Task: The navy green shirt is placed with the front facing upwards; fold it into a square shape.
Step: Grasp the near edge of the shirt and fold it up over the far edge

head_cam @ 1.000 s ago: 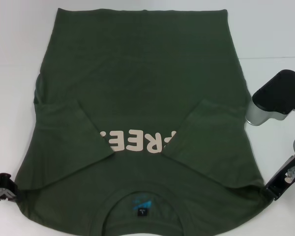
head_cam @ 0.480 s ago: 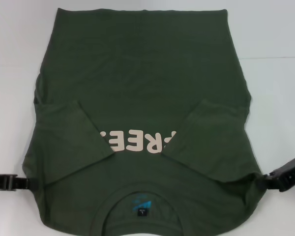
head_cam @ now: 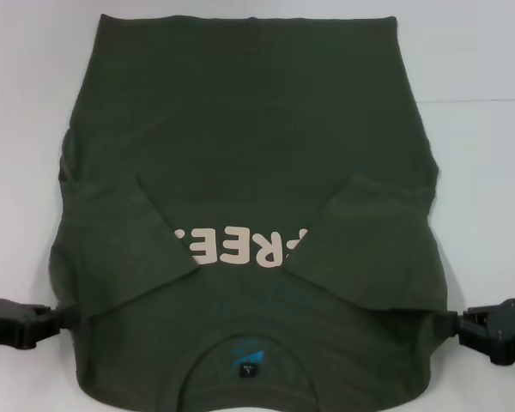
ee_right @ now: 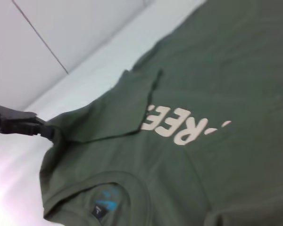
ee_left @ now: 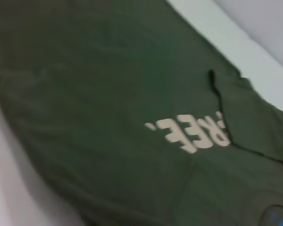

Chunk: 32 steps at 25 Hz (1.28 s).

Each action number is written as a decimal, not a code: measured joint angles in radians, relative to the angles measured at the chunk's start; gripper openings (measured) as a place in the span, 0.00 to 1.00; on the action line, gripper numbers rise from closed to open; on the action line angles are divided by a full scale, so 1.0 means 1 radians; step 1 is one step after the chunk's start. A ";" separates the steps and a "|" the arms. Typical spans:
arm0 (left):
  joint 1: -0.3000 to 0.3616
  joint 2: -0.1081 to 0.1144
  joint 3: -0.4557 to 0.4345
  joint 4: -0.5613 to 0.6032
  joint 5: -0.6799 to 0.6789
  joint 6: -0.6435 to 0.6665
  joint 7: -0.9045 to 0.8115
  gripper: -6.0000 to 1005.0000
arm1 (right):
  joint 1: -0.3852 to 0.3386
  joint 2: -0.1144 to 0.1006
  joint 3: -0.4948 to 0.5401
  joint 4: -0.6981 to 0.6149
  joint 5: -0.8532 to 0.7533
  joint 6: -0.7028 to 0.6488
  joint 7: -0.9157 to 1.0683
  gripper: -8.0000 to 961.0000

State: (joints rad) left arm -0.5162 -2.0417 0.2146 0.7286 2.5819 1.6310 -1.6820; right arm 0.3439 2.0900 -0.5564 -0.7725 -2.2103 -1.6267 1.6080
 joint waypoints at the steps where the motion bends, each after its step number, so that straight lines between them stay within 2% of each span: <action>1: 0.002 0.000 0.000 -0.003 -0.005 0.012 0.018 0.03 | -0.005 0.000 0.025 0.028 0.002 0.000 -0.054 0.05; 9: 0.049 0.000 -0.002 0.004 0.000 0.117 0.226 0.03 | -0.062 0.002 0.213 0.165 0.011 -0.062 -0.440 0.05; 12: 0.075 -0.001 -0.010 0.016 0.001 0.142 0.295 0.03 | -0.088 0.002 0.267 0.183 0.012 -0.092 -0.514 0.05; 19: 0.135 -0.003 -0.039 0.066 0.024 0.267 0.431 0.04 | -0.142 0.002 0.307 0.204 0.012 -0.145 -0.625 0.05; 24: 0.176 -0.015 -0.040 0.085 0.065 0.312 0.546 0.04 | -0.211 0.002 0.354 0.241 0.012 -0.183 -0.724 0.05; 29: 0.188 -0.020 -0.042 0.089 0.116 0.322 0.624 0.04 | -0.290 0.000 0.405 0.267 0.007 -0.201 -0.796 0.05; 32: 0.198 -0.019 -0.081 0.102 0.137 0.343 0.656 0.04 | -0.336 0.003 0.433 0.272 0.007 -0.220 -0.823 0.05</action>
State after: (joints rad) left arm -0.3179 -2.0603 0.1331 0.8304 2.7194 1.9737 -1.0264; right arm 0.0082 2.0926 -0.1232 -0.5008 -2.2035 -1.8462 0.7851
